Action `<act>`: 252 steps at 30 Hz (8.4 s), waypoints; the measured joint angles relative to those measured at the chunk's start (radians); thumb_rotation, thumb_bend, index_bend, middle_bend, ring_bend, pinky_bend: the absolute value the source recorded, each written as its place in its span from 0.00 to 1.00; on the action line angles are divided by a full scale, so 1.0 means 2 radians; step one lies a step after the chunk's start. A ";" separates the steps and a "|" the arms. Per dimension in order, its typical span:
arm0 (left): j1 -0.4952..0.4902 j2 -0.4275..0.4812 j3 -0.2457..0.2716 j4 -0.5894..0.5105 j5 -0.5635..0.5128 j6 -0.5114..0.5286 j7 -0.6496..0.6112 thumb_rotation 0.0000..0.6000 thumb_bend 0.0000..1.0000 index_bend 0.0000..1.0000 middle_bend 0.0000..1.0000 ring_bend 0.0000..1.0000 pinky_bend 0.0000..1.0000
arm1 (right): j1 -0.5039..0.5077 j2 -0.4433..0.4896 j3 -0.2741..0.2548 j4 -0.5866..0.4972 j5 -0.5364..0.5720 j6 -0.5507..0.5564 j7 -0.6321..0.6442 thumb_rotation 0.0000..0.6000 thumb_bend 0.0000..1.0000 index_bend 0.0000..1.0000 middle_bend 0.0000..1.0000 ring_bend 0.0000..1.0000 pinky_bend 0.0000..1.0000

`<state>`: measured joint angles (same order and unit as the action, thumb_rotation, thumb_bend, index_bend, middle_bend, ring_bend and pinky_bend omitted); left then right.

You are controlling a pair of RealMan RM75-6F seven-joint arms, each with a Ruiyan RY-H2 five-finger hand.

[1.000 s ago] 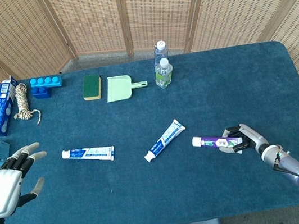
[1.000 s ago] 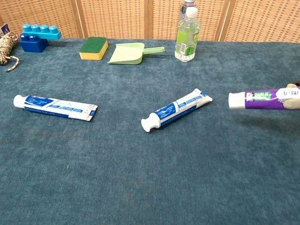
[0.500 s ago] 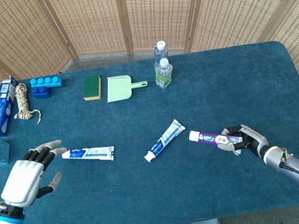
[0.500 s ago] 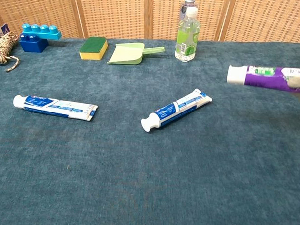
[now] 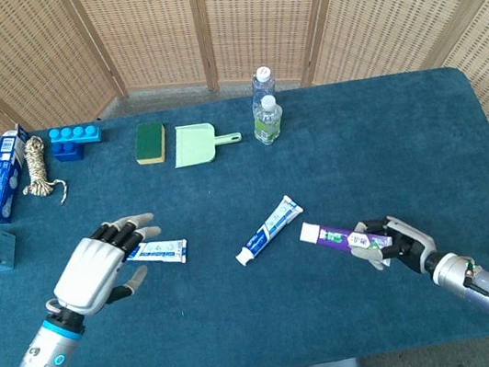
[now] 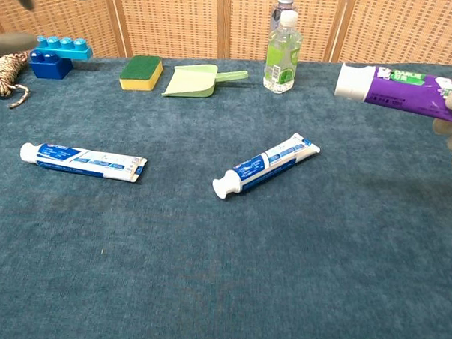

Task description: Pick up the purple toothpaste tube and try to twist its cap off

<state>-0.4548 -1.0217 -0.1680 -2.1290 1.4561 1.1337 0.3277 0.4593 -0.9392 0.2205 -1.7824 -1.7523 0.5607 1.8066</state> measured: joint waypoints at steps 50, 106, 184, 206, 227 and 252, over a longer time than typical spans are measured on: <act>-0.124 -0.172 0.010 0.131 0.115 -0.033 0.020 1.00 0.36 0.15 0.00 0.00 0.15 | 0.176 0.006 -0.203 -0.037 -0.002 0.114 0.124 1.00 0.57 0.95 0.76 0.79 0.78; -0.153 -0.185 0.023 0.147 0.118 -0.019 -0.013 1.00 0.36 0.31 0.03 0.00 0.23 | 0.268 -0.060 -0.229 -0.002 -0.003 0.121 0.236 1.00 0.57 0.94 0.76 0.79 0.78; -0.157 -0.199 0.021 0.194 0.165 0.044 -0.046 1.00 0.36 0.26 0.00 0.00 0.25 | 0.306 -0.105 -0.340 0.106 -0.071 0.287 0.440 1.00 0.59 0.94 0.76 0.79 0.79; -0.162 -0.208 0.023 0.200 0.172 0.047 -0.047 1.00 0.36 0.39 0.00 0.00 0.25 | 0.314 -0.118 -0.347 0.113 -0.064 0.296 0.452 1.00 0.59 0.94 0.76 0.79 0.79; -0.155 -0.204 0.023 0.209 0.175 0.065 -0.052 1.00 0.36 0.43 0.03 0.00 0.25 | 0.285 -0.127 -0.341 0.151 -0.049 0.346 0.500 1.00 0.60 0.94 0.75 0.79 0.79; -0.103 -0.142 0.038 0.161 0.171 0.121 -0.065 1.00 0.36 0.31 0.00 0.00 0.26 | 0.279 -0.106 -0.344 0.165 -0.041 0.301 0.472 1.00 0.60 0.94 0.75 0.80 0.79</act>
<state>-0.6604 -1.3059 -0.0929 -1.8079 1.7976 1.3761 0.1973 1.0166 -1.1512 -0.4679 -1.4530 -1.8339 1.1619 2.7513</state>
